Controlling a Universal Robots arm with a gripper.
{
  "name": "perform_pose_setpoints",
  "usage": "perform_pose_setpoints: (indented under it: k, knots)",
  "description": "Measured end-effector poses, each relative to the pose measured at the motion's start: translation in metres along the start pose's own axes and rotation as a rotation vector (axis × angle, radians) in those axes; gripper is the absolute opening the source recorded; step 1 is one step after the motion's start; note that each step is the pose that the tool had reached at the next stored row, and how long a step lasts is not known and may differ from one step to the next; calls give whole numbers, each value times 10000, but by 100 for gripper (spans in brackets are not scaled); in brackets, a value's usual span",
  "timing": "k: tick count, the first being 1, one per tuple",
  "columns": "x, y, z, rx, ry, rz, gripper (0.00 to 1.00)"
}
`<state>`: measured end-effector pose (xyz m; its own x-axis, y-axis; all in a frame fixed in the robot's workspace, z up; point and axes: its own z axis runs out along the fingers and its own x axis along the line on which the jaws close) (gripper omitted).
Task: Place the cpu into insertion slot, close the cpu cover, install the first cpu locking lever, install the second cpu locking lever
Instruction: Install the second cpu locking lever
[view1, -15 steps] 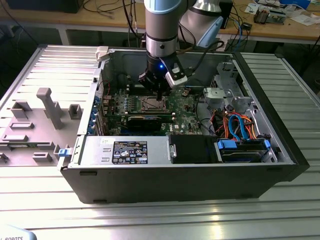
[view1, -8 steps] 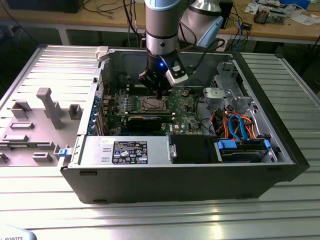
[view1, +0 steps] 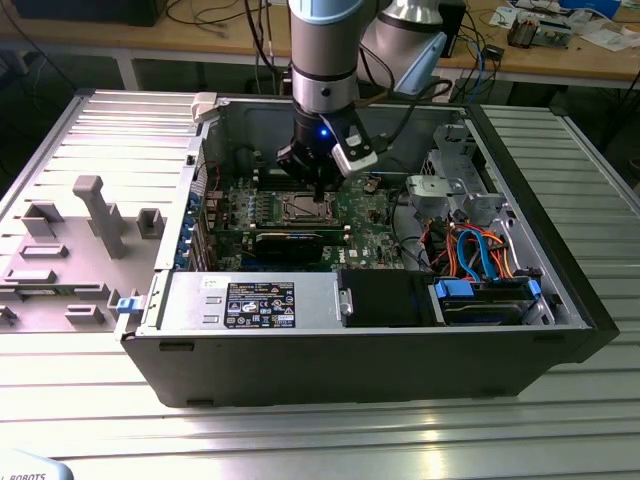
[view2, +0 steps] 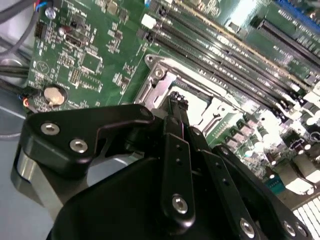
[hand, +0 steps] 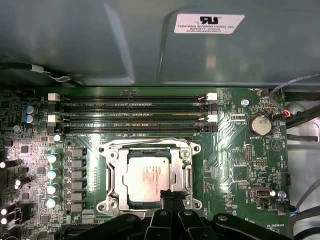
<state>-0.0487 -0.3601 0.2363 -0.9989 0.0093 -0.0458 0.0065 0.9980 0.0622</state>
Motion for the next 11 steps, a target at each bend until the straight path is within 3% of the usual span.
perform_pose_setpoints:
  k: [4,11]
  knots:
    - [-3,3,-57,0,0,-1,12]
    - [-4,-44,-67,-2,1,-1,12]
